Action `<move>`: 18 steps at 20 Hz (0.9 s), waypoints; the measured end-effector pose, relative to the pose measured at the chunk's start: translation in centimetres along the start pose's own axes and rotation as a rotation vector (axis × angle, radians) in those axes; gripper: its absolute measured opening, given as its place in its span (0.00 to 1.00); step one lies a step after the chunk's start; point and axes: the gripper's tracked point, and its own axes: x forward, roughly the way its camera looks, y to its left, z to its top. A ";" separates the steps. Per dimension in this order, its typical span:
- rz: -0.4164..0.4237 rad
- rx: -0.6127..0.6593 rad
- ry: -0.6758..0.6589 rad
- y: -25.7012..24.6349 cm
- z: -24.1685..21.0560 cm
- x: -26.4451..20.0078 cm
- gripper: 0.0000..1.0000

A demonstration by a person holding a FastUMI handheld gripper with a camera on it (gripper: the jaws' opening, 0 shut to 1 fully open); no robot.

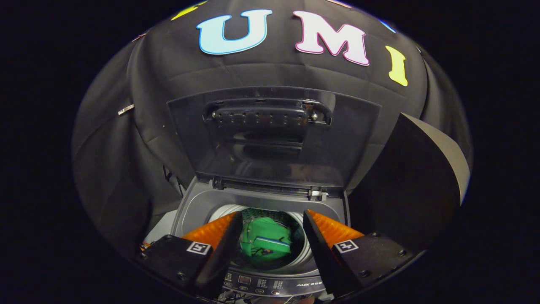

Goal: Put the clothes into the washing machine and then close the washing machine lid.

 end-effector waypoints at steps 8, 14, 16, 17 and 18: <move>0.057 0.015 -0.268 0.6 6.2 -5.3 0.99; 0.047 0.002 -0.580 -0.7 15.0 -12.4 0.99; 0.052 0.010 -0.611 -1.1 17.3 -13.5 0.99; 0.048 0.014 -0.620 -1.4 18.6 -13.9 0.99; 0.043 0.023 -0.626 -1.8 19.7 -14.0 0.99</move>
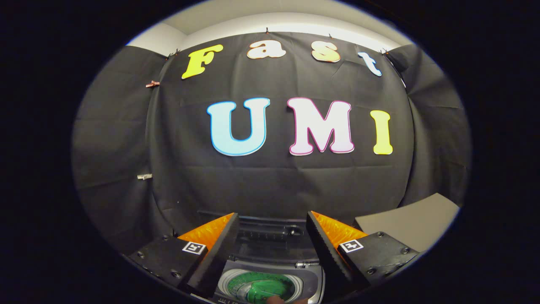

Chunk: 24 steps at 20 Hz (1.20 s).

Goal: Put the clothes into the washing machine and then close the washing machine lid.

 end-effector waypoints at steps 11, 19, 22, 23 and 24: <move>-0.094 -0.064 0.053 -2.6 2.2 8.3 0.99; -0.120 -0.048 0.235 -2.6 -3.8 13.6 0.99; -0.110 -0.045 0.308 -2.2 -6.3 14.6 0.99; -0.098 -0.043 0.333 -1.8 -7.0 14.9 0.99; -0.084 -0.038 0.363 -1.5 -8.0 14.9 0.99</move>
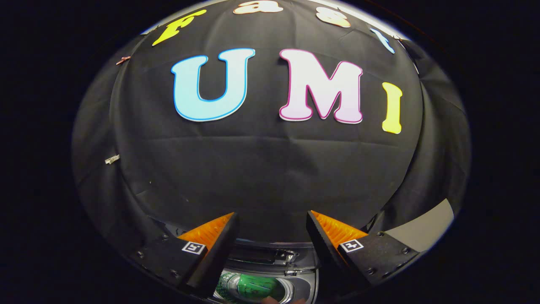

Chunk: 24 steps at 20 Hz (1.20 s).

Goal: Put the clothes into the washing machine and then close the washing machine lid.

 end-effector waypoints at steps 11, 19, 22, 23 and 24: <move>0.059 0.036 0.009 0.3 -3.4 0.5 1.00; 0.104 0.029 0.018 0.2 -3.3 0.6 1.00; 0.109 0.030 -0.002 0.4 -3.2 0.5 1.00; 0.109 0.028 -0.008 0.4 -3.3 0.4 1.00; 0.109 0.027 -0.013 0.4 -3.4 0.3 1.00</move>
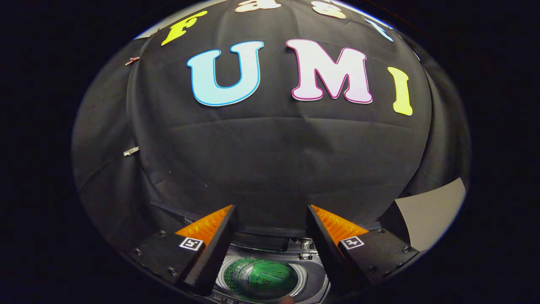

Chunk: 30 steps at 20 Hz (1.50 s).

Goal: Put the clothes into the washing machine and then close the washing machine lid.

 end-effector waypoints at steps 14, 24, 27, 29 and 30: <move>0.033 0.000 0.001 0.2 -1.3 -0.8 1.00; 0.129 -0.027 0.052 1.2 -8.5 -5.8 0.99; 0.161 0.022 -0.007 1.6 -8.8 -8.1 0.99; 0.171 0.054 -0.050 1.5 -8.8 -9.6 0.98; 0.170 0.067 -0.073 1.3 -8.7 -10.4 0.98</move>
